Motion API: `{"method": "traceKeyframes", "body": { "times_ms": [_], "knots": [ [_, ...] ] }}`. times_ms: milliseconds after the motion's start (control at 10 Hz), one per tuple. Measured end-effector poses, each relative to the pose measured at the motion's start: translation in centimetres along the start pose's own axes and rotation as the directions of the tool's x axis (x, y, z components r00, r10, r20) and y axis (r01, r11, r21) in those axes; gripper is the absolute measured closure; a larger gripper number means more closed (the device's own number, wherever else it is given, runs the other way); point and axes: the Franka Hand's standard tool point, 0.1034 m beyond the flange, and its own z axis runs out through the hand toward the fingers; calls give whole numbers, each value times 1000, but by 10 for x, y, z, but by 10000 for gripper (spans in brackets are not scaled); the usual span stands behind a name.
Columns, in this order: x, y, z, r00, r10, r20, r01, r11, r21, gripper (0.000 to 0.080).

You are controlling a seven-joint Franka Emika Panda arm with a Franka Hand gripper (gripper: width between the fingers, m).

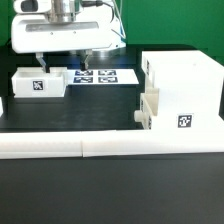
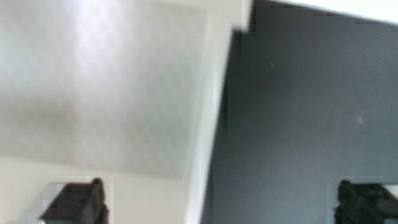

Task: Assemble drawer

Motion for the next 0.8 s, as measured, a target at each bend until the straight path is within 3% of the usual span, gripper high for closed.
{"method": "traceKeyframes", "body": {
  "times_ms": [500,800],
  "knots": [
    [-24,-3,24,1000,11,20,-11,1000,-4,151],
    [-25,-6,30,1000,5,17,-4,1000,-9,151]
  ]
}}
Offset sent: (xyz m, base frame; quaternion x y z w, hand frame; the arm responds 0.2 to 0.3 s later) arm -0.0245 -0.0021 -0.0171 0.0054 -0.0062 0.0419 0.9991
